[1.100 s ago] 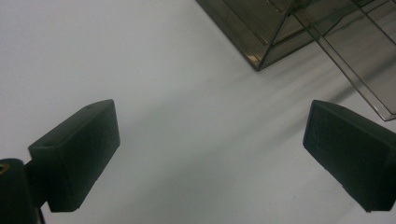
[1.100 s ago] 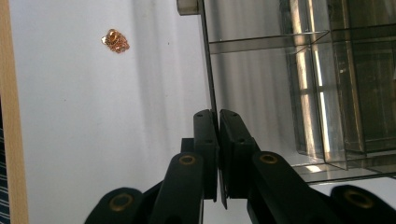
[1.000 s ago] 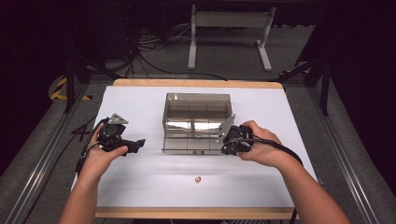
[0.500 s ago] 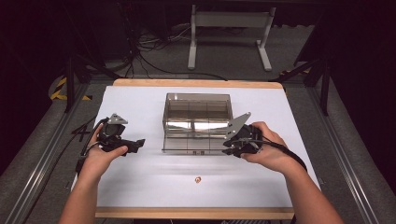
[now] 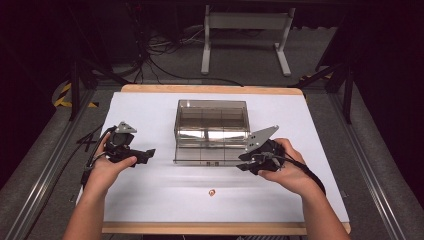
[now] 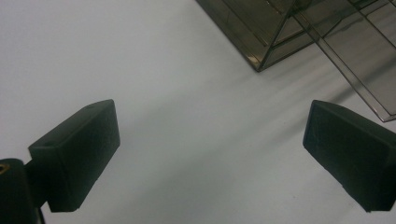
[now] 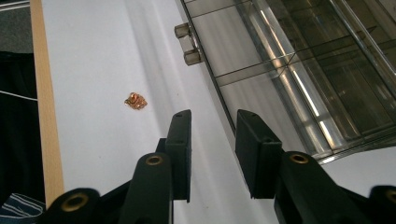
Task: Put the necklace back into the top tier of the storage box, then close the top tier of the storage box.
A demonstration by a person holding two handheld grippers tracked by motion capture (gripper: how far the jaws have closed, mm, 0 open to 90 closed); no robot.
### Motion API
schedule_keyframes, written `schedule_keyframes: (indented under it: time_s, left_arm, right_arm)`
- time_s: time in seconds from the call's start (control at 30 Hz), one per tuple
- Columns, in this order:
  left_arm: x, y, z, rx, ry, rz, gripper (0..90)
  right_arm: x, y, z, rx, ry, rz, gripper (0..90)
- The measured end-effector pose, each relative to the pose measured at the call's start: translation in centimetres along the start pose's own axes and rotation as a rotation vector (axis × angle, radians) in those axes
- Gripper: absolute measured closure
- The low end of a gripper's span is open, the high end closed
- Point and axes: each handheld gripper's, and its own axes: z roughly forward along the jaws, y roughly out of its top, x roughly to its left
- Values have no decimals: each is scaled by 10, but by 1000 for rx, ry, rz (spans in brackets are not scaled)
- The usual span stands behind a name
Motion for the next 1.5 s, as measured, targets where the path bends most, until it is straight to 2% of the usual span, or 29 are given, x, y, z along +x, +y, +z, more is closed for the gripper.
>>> schedule_keyframes:
  time_s: [0.37, 0.6, 0.67, 1.03, 1.3, 1.5]
  left_arm:
    - [1, 1, 2, 0, -3, -4, 45]
    - [2, 2, 2, 2, -1, 2, 46]
    - [2, 1, 1, -6, -3, -7, 46]
    - [2, -1, -1, 4, 8, -2, 45]
    - [-1, -4, -5, 11, 19, 20, 45]
    - [0, -7, -7, 13, 23, 16, 45]
  right_arm:
    - [13, 4, 9, 9, 9, 34, 635]
    - [23, 10, 21, 27, 32, 6, 633]
    - [25, 11, 22, 29, 34, 2, 633]
    - [33, 17, 34, 51, 66, -33, 631]
    - [40, 24, 52, 79, 112, -74, 626]
    - [44, 27, 65, 89, 127, -93, 618]
